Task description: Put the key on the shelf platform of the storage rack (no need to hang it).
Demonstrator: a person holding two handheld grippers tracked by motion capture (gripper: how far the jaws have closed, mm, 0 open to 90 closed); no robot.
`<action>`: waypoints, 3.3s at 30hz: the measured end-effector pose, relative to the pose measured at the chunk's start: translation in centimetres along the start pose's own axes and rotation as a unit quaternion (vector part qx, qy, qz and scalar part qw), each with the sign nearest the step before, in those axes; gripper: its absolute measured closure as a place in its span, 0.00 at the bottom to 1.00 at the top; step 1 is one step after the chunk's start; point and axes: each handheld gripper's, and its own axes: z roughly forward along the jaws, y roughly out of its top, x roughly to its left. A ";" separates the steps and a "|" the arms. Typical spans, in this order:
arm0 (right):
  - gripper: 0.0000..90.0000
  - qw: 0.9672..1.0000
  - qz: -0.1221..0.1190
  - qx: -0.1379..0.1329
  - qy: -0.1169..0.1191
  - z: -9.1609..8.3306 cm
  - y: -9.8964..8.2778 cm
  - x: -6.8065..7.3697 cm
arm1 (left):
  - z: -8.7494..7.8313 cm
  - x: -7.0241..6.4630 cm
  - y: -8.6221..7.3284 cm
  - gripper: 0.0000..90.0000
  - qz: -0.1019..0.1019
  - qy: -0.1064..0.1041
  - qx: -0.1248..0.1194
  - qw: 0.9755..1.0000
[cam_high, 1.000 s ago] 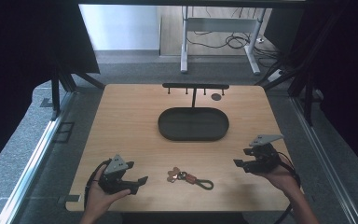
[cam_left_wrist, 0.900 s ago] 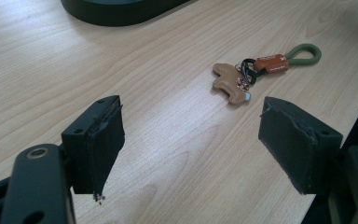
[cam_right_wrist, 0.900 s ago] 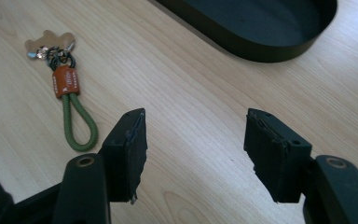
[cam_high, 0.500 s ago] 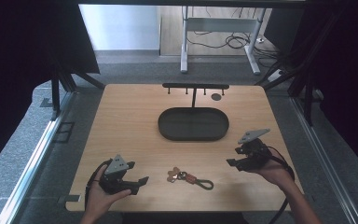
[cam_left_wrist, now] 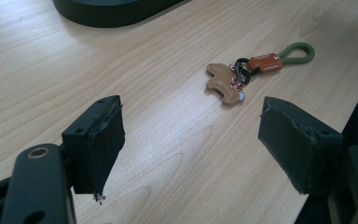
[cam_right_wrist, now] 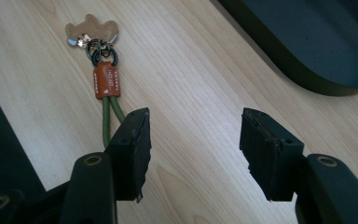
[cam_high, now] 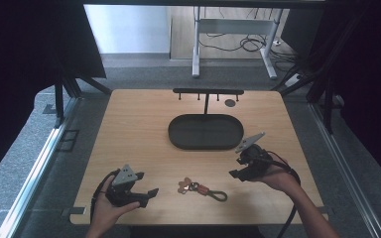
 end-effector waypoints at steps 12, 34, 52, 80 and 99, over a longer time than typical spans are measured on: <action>0.49 0.999 -0.025 0.024 0.016 1.6 1.9 1.1 | -0.2 0.1 0.0 0.25 -0.001 0.001 -0.003 1.000; 0.49 0.993 -0.066 0.079 0.051 5.6 4.0 3.2 | -0.5 0.1 0.0 0.25 0.000 -0.001 -0.007 1.000; 0.50 0.989 -0.082 0.108 0.063 7.4 4.7 4.2 | -0.8 0.1 0.0 0.25 -0.002 0.000 -0.012 1.000; 0.51 0.981 -0.097 0.153 0.072 10.6 5.0 5.6 | -1.1 0.3 0.0 0.25 -0.003 0.001 -0.016 1.000; 0.54 0.977 -0.109 0.173 0.066 12.0 5.1 6.5 | -1.3 0.3 0.1 0.25 -0.004 0.003 -0.019 1.000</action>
